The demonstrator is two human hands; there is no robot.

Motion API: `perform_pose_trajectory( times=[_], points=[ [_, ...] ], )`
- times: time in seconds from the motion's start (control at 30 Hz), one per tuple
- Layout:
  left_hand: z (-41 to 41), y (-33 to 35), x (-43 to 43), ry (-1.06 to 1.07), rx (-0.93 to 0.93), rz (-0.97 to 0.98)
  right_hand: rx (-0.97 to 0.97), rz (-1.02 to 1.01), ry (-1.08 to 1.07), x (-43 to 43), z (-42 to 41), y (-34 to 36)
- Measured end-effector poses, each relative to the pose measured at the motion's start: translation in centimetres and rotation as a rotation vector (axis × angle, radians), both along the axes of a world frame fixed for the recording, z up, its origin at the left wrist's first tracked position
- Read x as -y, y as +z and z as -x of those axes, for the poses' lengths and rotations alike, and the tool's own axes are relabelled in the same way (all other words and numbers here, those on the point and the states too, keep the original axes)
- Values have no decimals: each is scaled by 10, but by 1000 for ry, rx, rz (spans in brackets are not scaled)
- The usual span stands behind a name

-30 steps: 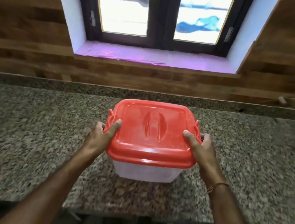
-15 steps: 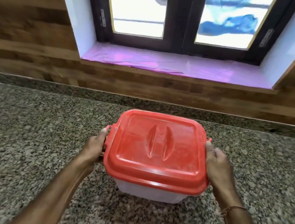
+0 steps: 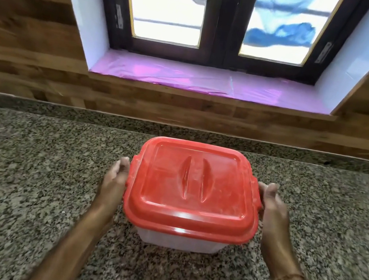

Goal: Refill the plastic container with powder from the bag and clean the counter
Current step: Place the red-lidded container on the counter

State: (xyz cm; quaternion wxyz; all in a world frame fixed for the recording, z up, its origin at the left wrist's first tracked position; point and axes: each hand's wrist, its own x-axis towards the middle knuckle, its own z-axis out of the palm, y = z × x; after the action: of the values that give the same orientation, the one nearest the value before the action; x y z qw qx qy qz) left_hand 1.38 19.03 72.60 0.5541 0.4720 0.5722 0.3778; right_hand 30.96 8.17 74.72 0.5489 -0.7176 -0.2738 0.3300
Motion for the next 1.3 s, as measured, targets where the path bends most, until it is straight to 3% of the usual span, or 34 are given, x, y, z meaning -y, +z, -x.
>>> perform_pose_trajectory(
  times=[0.07, 0.2, 0.67, 0.8, 0.9, 0.97, 1.13, 1.3],
  points=[
    [-7, 7, 6, -79, 64, -12, -62, -7, 121, 4, 13, 5],
    [-13, 12, 7, -26, 122, -29, -156, -33, 109, 1, 21, 6],
    [-29, 67, -2, -32, 109, -264, -40, -127, 33, 3, 17, 43],
    [-79, 84, 0, -72, 50, -334, -210, -117, -32, 9, -32, 41],
    [-128, 89, 10, -227, -4, -328, -378, -178, -91, 26, -86, 32],
    [-160, 83, 20, -352, -93, -356, -403, -210, -135, 43, -120, 23],
    [-242, 39, 51, -603, -733, -496, -400, -220, -306, 87, -218, -19],
    [-271, 12, 65, -573, -1071, -556, -394, -143, -338, 97, -262, -82]
  ],
)
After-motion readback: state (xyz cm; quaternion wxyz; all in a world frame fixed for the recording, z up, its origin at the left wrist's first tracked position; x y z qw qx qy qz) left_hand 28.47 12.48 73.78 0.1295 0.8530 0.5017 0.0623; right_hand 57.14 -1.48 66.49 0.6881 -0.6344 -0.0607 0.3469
